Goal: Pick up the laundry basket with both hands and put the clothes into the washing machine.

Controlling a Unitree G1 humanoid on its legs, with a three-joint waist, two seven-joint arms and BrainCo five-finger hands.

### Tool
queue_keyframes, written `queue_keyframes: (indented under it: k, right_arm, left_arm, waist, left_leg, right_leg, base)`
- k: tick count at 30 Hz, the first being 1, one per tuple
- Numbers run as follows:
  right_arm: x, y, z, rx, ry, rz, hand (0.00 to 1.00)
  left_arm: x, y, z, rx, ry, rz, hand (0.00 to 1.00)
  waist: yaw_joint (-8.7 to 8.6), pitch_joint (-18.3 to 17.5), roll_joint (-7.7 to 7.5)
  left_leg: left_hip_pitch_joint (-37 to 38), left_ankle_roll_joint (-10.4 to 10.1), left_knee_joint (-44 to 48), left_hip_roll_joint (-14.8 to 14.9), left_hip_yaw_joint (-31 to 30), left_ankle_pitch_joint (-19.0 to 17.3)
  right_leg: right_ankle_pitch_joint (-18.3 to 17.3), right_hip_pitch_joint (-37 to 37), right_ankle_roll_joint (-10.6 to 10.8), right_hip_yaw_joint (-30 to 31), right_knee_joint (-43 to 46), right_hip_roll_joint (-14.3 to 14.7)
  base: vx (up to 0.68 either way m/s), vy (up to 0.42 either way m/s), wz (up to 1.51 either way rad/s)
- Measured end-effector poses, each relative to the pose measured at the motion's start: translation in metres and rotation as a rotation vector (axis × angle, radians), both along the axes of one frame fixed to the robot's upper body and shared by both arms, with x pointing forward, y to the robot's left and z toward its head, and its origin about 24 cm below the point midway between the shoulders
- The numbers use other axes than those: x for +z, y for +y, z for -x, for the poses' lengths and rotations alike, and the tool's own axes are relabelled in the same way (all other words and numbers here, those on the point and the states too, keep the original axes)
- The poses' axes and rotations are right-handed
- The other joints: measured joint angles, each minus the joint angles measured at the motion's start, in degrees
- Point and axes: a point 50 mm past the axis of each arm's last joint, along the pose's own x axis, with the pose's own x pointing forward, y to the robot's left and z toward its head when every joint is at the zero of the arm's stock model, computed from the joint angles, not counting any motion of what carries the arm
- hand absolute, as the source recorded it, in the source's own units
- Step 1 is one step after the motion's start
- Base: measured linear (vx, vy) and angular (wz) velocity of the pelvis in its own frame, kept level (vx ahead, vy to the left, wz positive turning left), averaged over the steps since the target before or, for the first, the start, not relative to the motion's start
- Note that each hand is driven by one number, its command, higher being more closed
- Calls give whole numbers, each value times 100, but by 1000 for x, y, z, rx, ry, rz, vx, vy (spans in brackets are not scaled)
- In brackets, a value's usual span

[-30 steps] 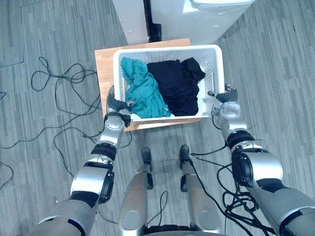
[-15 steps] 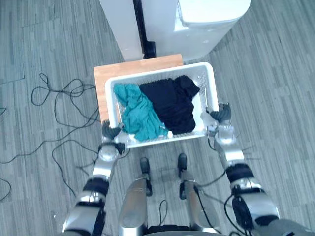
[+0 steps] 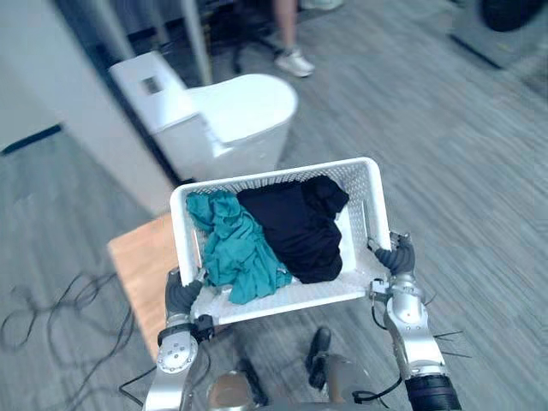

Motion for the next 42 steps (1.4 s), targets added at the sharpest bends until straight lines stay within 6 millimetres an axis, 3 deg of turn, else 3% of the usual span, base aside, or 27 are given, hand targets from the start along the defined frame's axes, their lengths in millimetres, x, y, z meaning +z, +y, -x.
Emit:
queue_keyframes:
  k: [2,4,5,6,7,8,10,12,14,15,16,19,20,22,23,25,26,27,29,31,33,34,36,37,39,40,42]
  right_arm:
    - [-1,-2,1,0,4,8,100]
    - [1,-5,0,4,3,26,100]
    - [1,-7,0,4,3,36,100]
    - [2,-10,0,5,3,52,100]
    - [3,-12,0,5,2,60,100]
    - [3,-15,0,7,5,64,100]
    - [2,-12,-1,30,14,78,100]
    - [3,-8,-2,64,18,101,100]
    - [4,-5,-4,93,18,122,100]
    - [3,-3,-4,98,22,122,100]
    - [3,-3,-4,96,24,118,100]
    - [7,-5,-7,84,11,131,100]
    - [5,-5,-7,83,21,130,100]
    - [-6,-2,-6,78,62,110,100]
    - [-14,2,-5,77,93,91,100]
    - [-23,7,-3,78,128,65,100]
    - [-26,9,-3,77,137,58,100]
    - [-24,8,-4,76,129,58,100]
    - [-21,4,-5,68,115,64,100]
    - [-20,-7,-5,44,114,75,100]
    - [-19,-12,-4,27,110,75,100]
    - [-19,-12,-3,26,110,78,100]
    - [-22,-20,4,11,130,97,100]
    - [-24,-26,7,-12,146,100,100]
    - [-22,-32,7,-21,145,118,100]
    - [-21,-32,5,-21,141,119,100]
    - [-21,-34,6,-28,144,120,100]
  left_arm:
    - [-1,-2,0,1,2,8,100]
    - [-2,-5,1,-4,8,17,100]
    - [-5,-8,4,-3,19,31,100]
    - [-8,-12,7,-10,30,44,100]
    - [-8,-14,7,-17,30,47,100]
    - [-9,-17,8,-23,34,53,100]
    - [-14,-17,15,-11,57,61,100]
    - [-19,-14,23,-2,82,60,100]
    - [-22,-13,28,10,100,65,100]
    - [-24,-12,31,13,112,64,100]
    - [-23,-11,30,10,104,58,100]
    - [-21,-14,25,10,89,69,100]
    - [-22,-14,26,11,99,69,100]
    - [-25,-11,29,9,119,55,100]
    - [-27,-6,31,2,138,31,100]
    - [-28,0,34,-4,159,4,100]
    - [-27,1,34,-7,158,-4,100]
    - [-25,1,33,-9,147,-5,100]
    - [-22,-2,29,-23,130,-3,100]
    - [-18,-10,20,-68,112,-8,100]
    - [-13,-12,10,-90,89,-25,100]
    - [-13,-12,10,-94,89,-34,100]
    - [-16,-20,8,-110,101,-25,100]
    - [-17,-25,6,-116,101,-22,100]
    - [-19,-31,2,-126,103,-5,100]
    - [-24,-33,3,-124,121,7,100]
    - [-27,-34,4,-130,135,12,100]
  waist:
    - [-38,-33,65]
    - [-17,-64,148]
    - [50,-119,251]
    - [153,-169,340]
    - [194,-178,359]
    - [217,-170,348]
    - [402,-163,329]
    - [572,-162,346]
    - [688,-200,509]
    - [731,-222,540]
    - [726,-246,381]
    - [653,-277,283]
    - [660,-289,264]
    - [680,-321,174]
    - [656,-340,84]
    - [641,-347,72]
    - [618,-361,119]
    - [581,-372,141]
    - [467,-356,223]
    - [398,-259,411]
    - [193,-253,318]
    - [159,-274,272]
    - [143,-381,486]
    - [131,-490,717]
    - [165,-480,972]
    - [223,-476,1039]
    - [275,-340,1031]
  left_leg:
    - [92,-82,658,383,163,-165]
    - [30,43,1950,995,45,-118]
    - [-256,696,2989,1380,-465,111]
    - [-628,896,3719,1320,-1423,123]
    - [-871,688,3915,1076,-1998,-12]
    - [-1336,472,4081,508,-2828,-207]
    - [-1856,528,3852,-66,-3411,-471]
    - [-2349,465,3048,-369,-3736,-451]
    - [-2570,-68,958,-400,-4179,185]
    - [-2482,-11,896,-372,-4108,424]
    - [-2488,-20,1015,-544,-4077,418]
    - [-2586,480,1293,-774,-4050,142]
    - [-2491,756,1406,-846,-3974,39]
    - [-2125,957,1382,-1021,-3904,-180]
    - [-1775,1040,1279,-1199,-3966,-302]
    - [-1150,1149,969,-1313,-4033,-462]
    - [-764,1182,661,-1311,-4117,-489]
    - [-464,1182,352,-1284,-4218,-488]
    - [-117,1119,-22,-1139,-4382,-519]
    - [294,901,-327,-854,-4463,-598]
    - [741,507,-406,-753,-4468,-766]
    - [904,404,-432,-768,-4474,-823]
    - [1354,216,-233,-524,-4582,-932]
    - [1138,9,548,-242,-4700,-811]
    - [435,-419,2386,149,-4725,213]
    - [-154,-595,3582,412,-4658,1402]
    - [-1107,-95,5325,818,-4175,787]
  right_leg:
    - [-67,-100,201,561,89,327]
    - [-167,-117,116,1196,104,750]
    - [-235,-66,16,1644,79,1046]
    - [-295,12,-73,2132,-21,1326]
    - [-300,43,-81,2367,-71,1401]
    - [-311,176,-85,2789,-187,1498]
    - [-329,439,-84,3319,-437,1521]
    - [-349,758,-38,3632,-857,1455]
    - [-335,1172,319,3838,-1470,1503]
    - [-367,1194,409,3945,-1451,1481]
    - [-393,1202,483,3950,-1293,1268]
    - [-562,1165,922,3836,-1150,966]
    - [-743,1011,1054,3830,-529,851]
    - [-1239,443,1752,3872,1496,588]
    - [-1101,87,2079,3846,2810,347]
    - [-1281,-325,1686,3577,4145,63]
    - [-1447,-527,1265,3189,4381,-64]
    - [-1605,-777,984,2788,4236,-150]
    - [-1706,-1216,770,2391,3495,-78]
    - [-1329,-1494,770,2249,1889,224]
    - [-143,-1661,993,2493,-457,379]
    - [-57,-1667,977,2632,-766,366]
    - [863,-1708,755,3000,-275,555]
    - [934,-1866,613,2992,448,727]
    - [333,-1775,296,2804,1158,922]
    - [28,-1461,242,2750,1170,1033]
    - [-190,-512,190,2691,677,1232]
  base:
    - [177,-191,-182]
    - [263,-225,-202]
    - [245,-90,-228]
    - [245,-36,-233]
    - [249,55,-212]
    - [189,94,-158]
    - [241,161,-208]
    - [262,258,-201]
    - [313,331,-164]
    - [383,275,-110]
    - [445,289,-41]
    - [347,261,11]
    - [406,254,19]
    - [531,260,32]
    - [601,161,45]
    - [522,49,34]
    - [498,-20,26]
    - [502,-35,27]
    - [521,-92,31]
    - [594,-128,41]
    - [686,-218,50]
    - [862,-301,40]
    - [727,-221,23]
    - [782,-270,16]
    - [748,-283,4]
    - [712,-223,0]
    - [731,-198,15]
